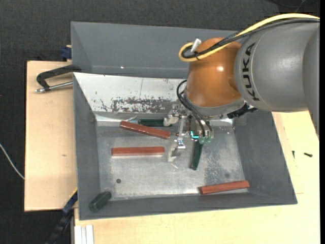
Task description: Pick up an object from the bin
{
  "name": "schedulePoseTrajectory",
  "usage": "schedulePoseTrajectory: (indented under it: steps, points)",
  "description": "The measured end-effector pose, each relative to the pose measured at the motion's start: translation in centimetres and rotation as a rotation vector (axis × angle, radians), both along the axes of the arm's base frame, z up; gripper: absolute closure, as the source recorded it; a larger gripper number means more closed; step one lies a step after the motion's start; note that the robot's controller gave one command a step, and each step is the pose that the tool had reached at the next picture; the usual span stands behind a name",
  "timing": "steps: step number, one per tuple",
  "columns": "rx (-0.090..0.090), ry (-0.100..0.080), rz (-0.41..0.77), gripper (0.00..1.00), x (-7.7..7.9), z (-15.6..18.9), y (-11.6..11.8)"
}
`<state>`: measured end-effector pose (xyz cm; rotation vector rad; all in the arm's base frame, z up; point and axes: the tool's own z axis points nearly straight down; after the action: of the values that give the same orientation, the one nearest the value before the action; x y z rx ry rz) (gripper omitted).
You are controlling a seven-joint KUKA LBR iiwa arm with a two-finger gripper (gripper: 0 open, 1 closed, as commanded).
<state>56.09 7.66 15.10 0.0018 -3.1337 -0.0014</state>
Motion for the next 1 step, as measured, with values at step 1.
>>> schedulePoseTrajectory:
  steps: [1]
  points:
    - [0.001, -0.008, -0.001, 0.0, 0.2, 0.44, -0.03]
